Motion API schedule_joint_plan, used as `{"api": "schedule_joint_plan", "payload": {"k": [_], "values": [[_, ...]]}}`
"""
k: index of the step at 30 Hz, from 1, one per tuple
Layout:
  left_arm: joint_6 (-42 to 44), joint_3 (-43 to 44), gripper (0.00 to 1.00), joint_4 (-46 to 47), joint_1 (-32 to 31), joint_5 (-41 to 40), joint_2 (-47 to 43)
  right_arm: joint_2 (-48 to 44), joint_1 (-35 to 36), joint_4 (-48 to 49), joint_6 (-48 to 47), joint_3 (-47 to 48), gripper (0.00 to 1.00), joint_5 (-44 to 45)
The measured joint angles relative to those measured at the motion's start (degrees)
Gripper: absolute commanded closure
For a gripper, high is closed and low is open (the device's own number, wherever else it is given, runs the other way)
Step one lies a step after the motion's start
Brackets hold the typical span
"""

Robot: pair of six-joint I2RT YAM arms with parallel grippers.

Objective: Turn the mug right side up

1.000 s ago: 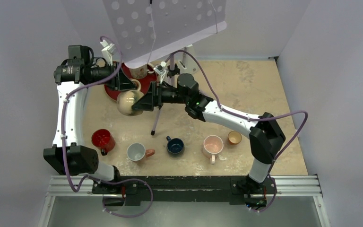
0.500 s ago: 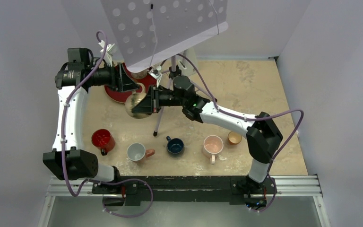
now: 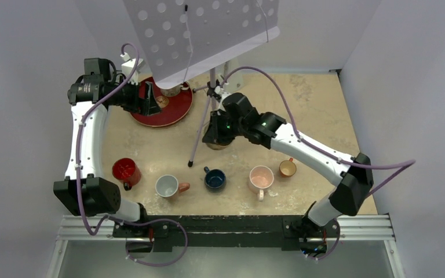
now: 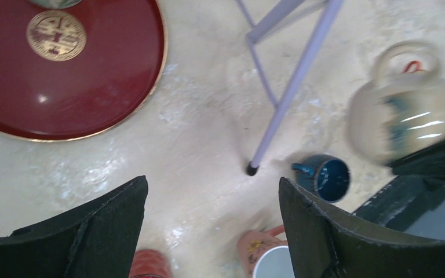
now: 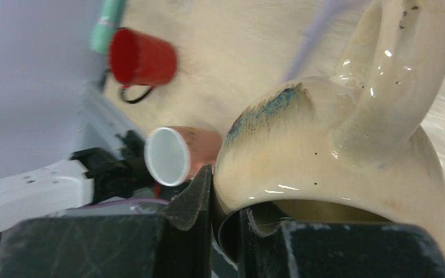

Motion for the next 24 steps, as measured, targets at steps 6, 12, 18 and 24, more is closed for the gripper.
{"api": "schedule_joint_plan", "payload": {"k": [6,12,18,24], "values": [[3.45,0.09,0.13,-0.42,0.00,-8.35,4.42,-7.91,-10.71,-13.79,-1.55,-4.00,1.00,9.42],[5.97,0.09,0.14,-0.44,0.00,-11.21,5.77,-14.58,-29.09,-18.34,-4.13,-12.37,1.00,18.86],[8.13,0.09,0.14,-0.28,0.00,-12.90,7.13,-15.89,-49.44,-15.43,-5.66,-23.71,1.00,21.20],[9.99,0.57,0.13,0.17,0.00,-14.03,9.46,-15.63,-62.95,-12.39,-4.59,-27.85,1.00,22.47]]}}
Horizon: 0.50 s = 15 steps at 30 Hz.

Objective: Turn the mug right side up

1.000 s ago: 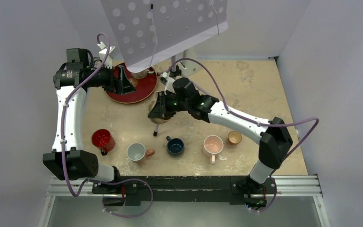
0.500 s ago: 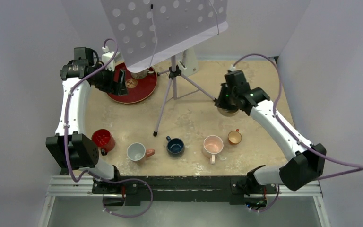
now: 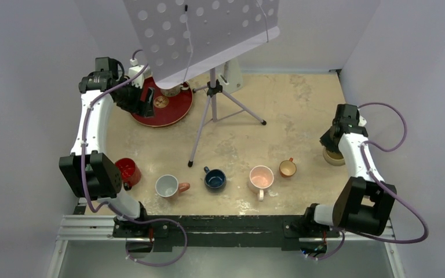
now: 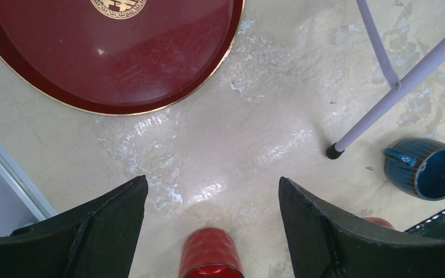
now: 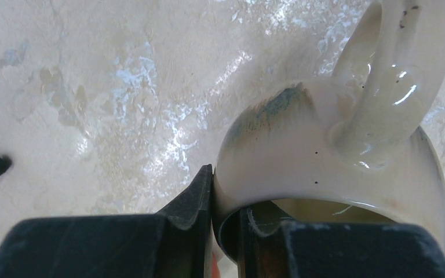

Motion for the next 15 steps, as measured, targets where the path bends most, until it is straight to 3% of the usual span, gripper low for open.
{"api": "schedule_joint_plan", "payload": {"k": [11,13,15], "values": [[4.68,4.79,0.13,5.09,-1.86,-3.41,7.91,7.48,-5.07,7.98,0.76,-4.68,1.00,-3.96],[6.58,5.70,0.13,7.67,-2.95,-4.33,9.77,7.48,-5.07,8.33,0.79,-4.70,0.95,-4.48],[10.01,6.43,0.13,10.64,-4.28,-5.49,11.72,7.48,-5.07,8.41,0.74,-4.70,0.84,-4.90]]}}
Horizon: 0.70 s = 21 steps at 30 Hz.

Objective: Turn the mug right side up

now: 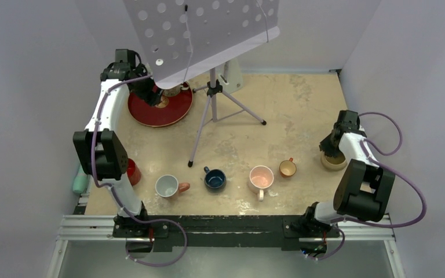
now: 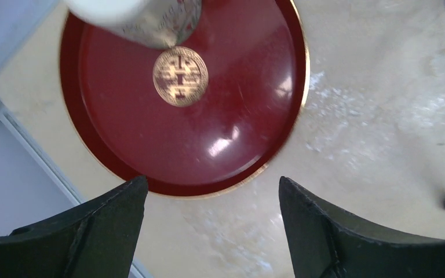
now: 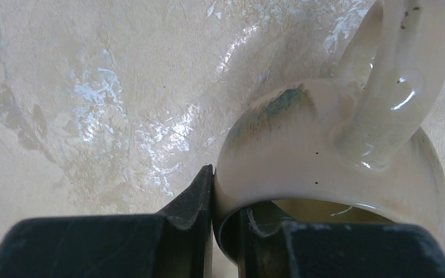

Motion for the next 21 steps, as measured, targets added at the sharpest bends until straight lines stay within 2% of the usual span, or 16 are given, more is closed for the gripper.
{"api": "schedule_joint_plan", "payload": {"k": [3,6,14,16,21], "values": [[8.11,0.11,0.13,5.31,-2.10,-1.73,2.93,0.00,0.00,0.09,-0.24,0.00,0.52,-0.20],[17.79,-0.94,0.12,11.28,-4.00,-2.51,5.38,-0.09,0.00,0.59,-0.63,0.02,0.37,-0.44],[42.27,-1.73,0.13,20.04,-6.08,3.91,10.71,-4.55,0.00,0.24,-2.43,0.22,0.31,-1.73],[45.33,0.66,0.16,21.57,-6.69,3.93,13.90,-5.18,0.04,0.04,-3.08,0.39,0.31,-2.01],[51.04,10.51,0.11,25.07,-8.28,3.48,25.38,-5.46,0.02,-0.61,-5.05,0.61,0.31,-2.64]]}}
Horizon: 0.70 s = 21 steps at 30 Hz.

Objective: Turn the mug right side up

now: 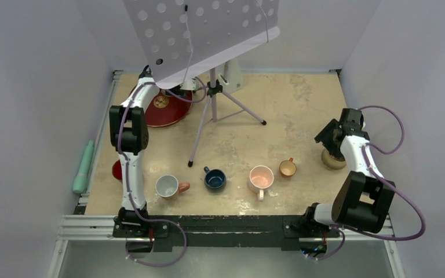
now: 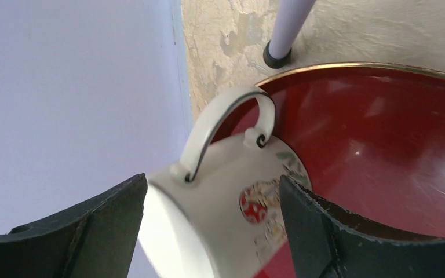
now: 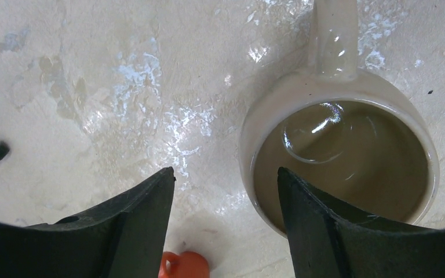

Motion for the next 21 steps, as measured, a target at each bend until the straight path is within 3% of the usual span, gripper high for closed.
{"api": "schedule_joint_plan", "payload": {"k": [2,10,18,21], "values": [[2.38,3.63,0.12,-0.13,-0.31,-0.39,3.67,-0.07,0.00,-0.48,-0.79,0.13,0.32,-0.76],[12.94,7.65,0.35,-3.72,-0.46,-2.40,7.10,-0.96,0.02,-1.55,-3.63,1.75,0.35,-2.54],[17.40,4.00,0.40,-9.42,0.68,-4.57,3.63,-1.70,0.00,-1.92,-4.61,3.19,0.36,-4.02],[18.23,-0.98,0.40,-10.56,1.66,-5.29,-0.04,-2.82,0.00,-1.90,-4.66,3.19,0.36,-5.14]]}}
